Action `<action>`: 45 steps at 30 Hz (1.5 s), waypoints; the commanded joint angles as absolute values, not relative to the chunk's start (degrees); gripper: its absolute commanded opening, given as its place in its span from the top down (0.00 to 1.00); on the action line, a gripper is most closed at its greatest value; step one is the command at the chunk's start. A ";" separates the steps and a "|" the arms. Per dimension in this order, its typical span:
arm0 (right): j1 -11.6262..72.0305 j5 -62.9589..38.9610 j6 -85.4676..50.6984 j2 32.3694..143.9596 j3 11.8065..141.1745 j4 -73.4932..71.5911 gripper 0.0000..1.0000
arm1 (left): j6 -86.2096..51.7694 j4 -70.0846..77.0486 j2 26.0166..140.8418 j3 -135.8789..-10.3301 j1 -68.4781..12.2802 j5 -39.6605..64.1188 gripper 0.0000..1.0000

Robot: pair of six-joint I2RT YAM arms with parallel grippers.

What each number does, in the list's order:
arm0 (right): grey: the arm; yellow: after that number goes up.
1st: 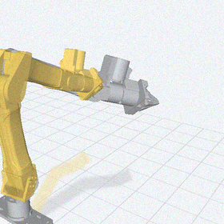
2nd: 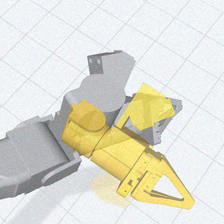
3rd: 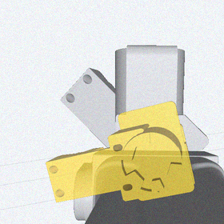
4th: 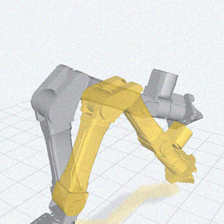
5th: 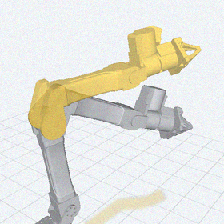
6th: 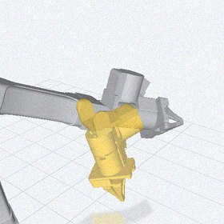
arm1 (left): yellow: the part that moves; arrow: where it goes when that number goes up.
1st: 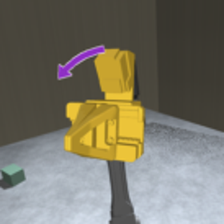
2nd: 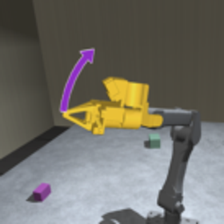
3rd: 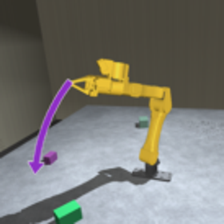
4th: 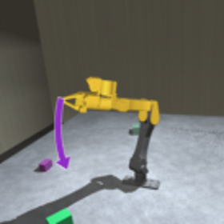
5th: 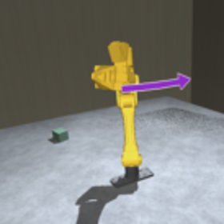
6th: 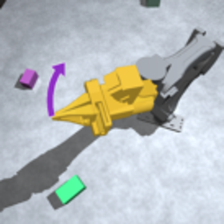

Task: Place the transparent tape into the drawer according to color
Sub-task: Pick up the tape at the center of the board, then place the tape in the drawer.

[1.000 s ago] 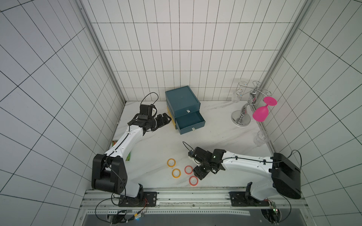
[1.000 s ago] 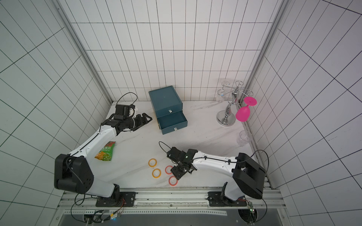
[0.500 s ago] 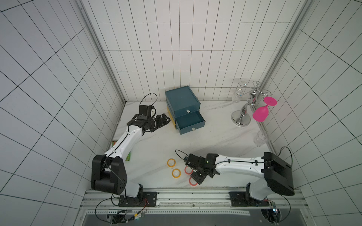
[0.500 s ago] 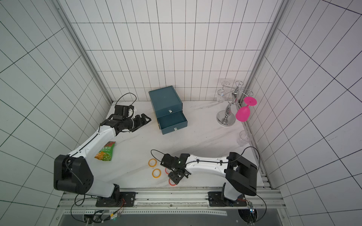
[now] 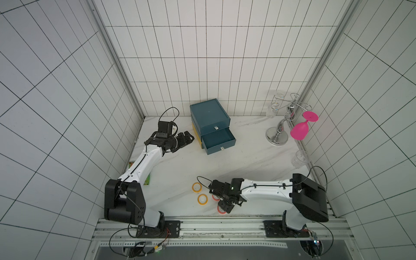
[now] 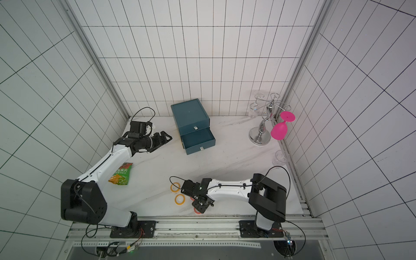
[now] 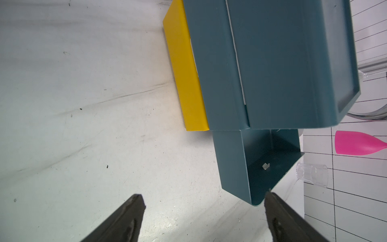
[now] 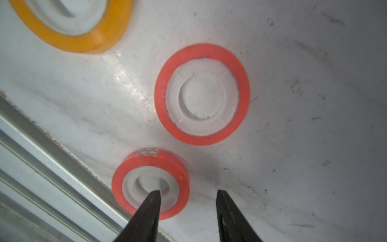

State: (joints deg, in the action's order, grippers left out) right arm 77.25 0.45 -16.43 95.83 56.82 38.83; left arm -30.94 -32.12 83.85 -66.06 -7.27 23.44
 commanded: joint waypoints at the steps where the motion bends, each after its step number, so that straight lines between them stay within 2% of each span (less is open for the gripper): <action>1: 77.79 1.14 -15.73 97.15 59.39 40.24 0.57 | -29.84 -32.24 82.68 -65.65 -6.81 22.86 0.07; 10: 77.85 1.20 -15.56 100.17 60.05 40.88 0.70 | -29.82 -32.30 82.73 -65.56 -6.51 22.97 0.07; 12: 77.87 1.54 -15.72 100.61 60.29 41.06 0.76 | -29.82 -32.28 82.77 -65.57 -6.38 22.96 0.07; 17: 77.70 2.46 -16.26 100.64 60.38 41.05 1.00 | -29.82 -32.32 82.77 -65.57 -6.24 23.05 0.07; 25: 74.87 2.69 -16.78 95.99 59.94 41.25 1.00 | -30.02 -32.26 82.94 -65.74 -6.15 23.39 0.07; 36: 57.96 1.97 -14.95 83.84 63.07 38.15 1.00 | -30.96 -30.78 83.13 -65.82 -6.24 25.55 0.07; 45: 46.37 1.67 -13.41 85.73 71.94 31.42 1.00 | -30.66 -30.52 83.22 -66.88 -6.42 26.95 0.07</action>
State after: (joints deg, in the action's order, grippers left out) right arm 48.40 1.39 -14.59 84.73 67.31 34.35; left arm -31.07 -31.92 83.85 -66.06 -6.37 25.78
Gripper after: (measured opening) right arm 0.171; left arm 0.932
